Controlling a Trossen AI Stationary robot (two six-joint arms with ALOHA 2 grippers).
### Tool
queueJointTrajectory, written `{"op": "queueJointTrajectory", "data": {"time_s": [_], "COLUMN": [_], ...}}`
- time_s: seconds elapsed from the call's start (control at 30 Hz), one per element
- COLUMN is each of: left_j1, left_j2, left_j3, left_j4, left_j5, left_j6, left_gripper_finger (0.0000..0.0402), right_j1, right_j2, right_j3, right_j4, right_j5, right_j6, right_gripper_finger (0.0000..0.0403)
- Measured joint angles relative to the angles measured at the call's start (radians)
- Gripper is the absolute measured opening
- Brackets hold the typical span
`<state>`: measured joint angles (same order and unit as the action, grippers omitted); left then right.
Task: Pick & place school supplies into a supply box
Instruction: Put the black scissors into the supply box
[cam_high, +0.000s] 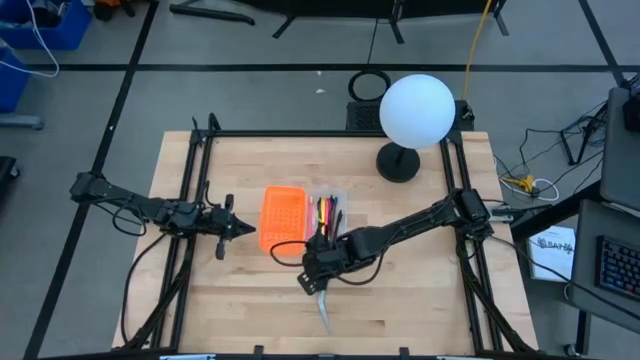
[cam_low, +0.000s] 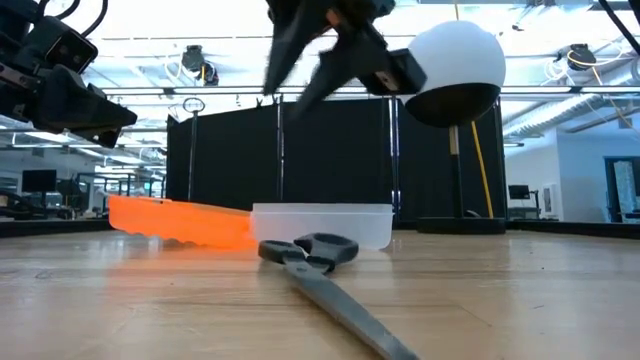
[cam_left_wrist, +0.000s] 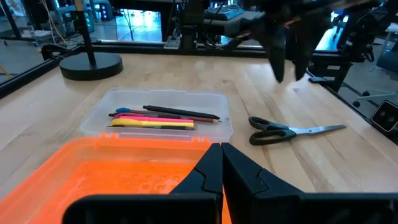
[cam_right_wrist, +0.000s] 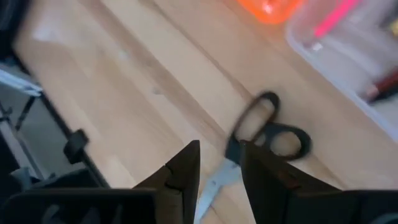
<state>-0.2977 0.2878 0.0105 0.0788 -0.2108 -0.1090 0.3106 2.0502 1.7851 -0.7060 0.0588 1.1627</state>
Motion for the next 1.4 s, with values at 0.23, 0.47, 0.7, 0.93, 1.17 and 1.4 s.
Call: {"op": "queueJointTrajectory", "data": {"time_s": [0.23, 0.47, 0.7, 0.93, 1.17, 1.4], "left_j1": [0.0, 0.0, 0.0, 0.0, 0.0, 0.0], "left_j2": [0.0, 0.0, 0.0, 0.0, 0.0, 0.0], "left_j3": [0.0, 0.0, 0.0, 0.0, 0.0, 0.0], "left_j4": [0.0, -0.001, -0.001, 0.0, 0.0, 0.001], "left_j5": [0.0, 0.0, 0.001, 0.002, 0.003, 0.004], "left_j6": [0.0, -0.003, -0.009, -0.012, -0.012, -0.02], "left_gripper_finger": [0.0008, 0.0008, 0.0008, 0.0008, 0.0008, 0.0008], "right_j1": [-0.007, -0.002, -0.01, -0.023, -0.028, -0.031], "right_j2": [0.056, 0.128, 0.143, 0.143, 0.157, 0.192], "right_j3": [-0.018, -0.018, -0.018, -0.018, -0.018, -0.014], "right_j4": [-0.032, -0.011, 0.008, 0.026, 0.006, 0.018], "right_j5": [-0.115, -0.143, -0.132, -0.107, -0.113, -0.121], "right_j6": [0.117, 0.135, 0.16, 0.151, 0.153, 0.127], "right_gripper_finger": [0.0099, 0.009, 0.0107, 0.0118, 0.0118, 0.0119]}}
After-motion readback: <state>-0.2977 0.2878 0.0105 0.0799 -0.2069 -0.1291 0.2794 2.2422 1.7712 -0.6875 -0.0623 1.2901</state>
